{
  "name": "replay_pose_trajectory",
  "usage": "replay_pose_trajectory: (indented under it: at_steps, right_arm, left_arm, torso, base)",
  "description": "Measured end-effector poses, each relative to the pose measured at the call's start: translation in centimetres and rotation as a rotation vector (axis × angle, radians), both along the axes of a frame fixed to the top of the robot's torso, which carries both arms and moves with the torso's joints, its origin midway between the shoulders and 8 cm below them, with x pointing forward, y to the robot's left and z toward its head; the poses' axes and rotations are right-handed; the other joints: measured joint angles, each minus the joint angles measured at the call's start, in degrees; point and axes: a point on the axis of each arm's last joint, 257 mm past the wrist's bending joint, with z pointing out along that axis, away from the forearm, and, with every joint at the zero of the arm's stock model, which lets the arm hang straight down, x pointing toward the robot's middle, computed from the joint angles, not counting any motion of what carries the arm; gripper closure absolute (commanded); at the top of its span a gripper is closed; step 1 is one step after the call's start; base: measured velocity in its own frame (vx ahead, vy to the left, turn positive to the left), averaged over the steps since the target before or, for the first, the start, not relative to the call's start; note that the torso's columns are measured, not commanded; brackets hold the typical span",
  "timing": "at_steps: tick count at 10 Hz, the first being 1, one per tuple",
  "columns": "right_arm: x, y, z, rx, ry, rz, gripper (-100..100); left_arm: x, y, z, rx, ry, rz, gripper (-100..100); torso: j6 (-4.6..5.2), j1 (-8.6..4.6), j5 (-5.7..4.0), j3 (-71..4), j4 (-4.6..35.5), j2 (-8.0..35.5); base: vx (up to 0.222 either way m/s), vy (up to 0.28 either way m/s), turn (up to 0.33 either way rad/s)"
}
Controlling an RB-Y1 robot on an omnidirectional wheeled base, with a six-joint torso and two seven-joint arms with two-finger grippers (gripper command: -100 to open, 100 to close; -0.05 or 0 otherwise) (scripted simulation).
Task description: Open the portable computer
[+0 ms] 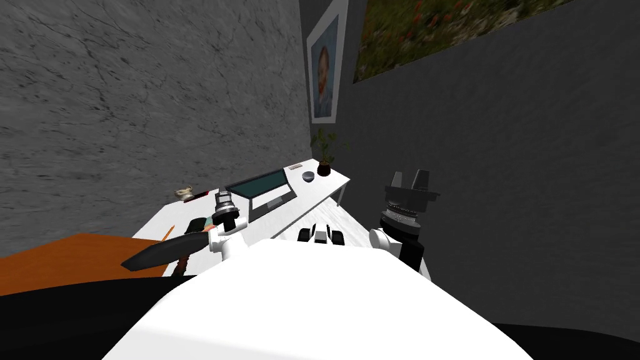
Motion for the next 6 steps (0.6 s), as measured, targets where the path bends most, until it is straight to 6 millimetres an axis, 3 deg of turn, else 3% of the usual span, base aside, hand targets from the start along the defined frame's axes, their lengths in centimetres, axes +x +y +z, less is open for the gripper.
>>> replay_pose_trajectory:
  at_steps: [2,3,4,5,6]
  right_arm:
    - [0.0,0.0,0.0,0.000,0.000,0.000,0]
    - [0.0,0.0,0.0,0.000,0.000,0.000,0]
    - [0.0,0.0,0.0,0.000,0.000,0.000,0]
    - [0.0,0.0,0.0,0.000,0.000,0.000,0]
    - [0.0,0.0,0.0,0.000,0.000,0.000,0]
  left_arm:
    - [2.6,-3.1,-1.0,0.015,-0.015,-0.071,100]
    - [3.7,-4.8,-1.2,0.029,-0.017,-0.104,100]
    - [4.1,-5.6,-1.2,0.047,-0.022,-0.124,100]
    - [5.3,-7.4,-1.8,0.046,-0.042,-0.158,100]
    - [6.0,-9.1,-2.1,0.061,-0.048,-0.188,100]
  torso:
    - [-0.08,0.26,0.21,-0.09,-0.14,-0.17]
    - [0.17,0.27,0.23,-0.13,-0.16,-0.23]
    - [0.36,0.09,0.23,-0.16,-0.21,-0.30]
    - [0.04,0.23,0.26,-0.23,-0.28,-0.43]
    - [0.27,0.21,0.34,-0.27,-0.35,-0.49]
  base:
    - [0.033,0.062,0.271]
    - [0.005,0.046,0.010]
    - [0.027,0.081,0.351]
    - [0.037,0.058,0.192]
    - [0.001,0.019,-0.004]
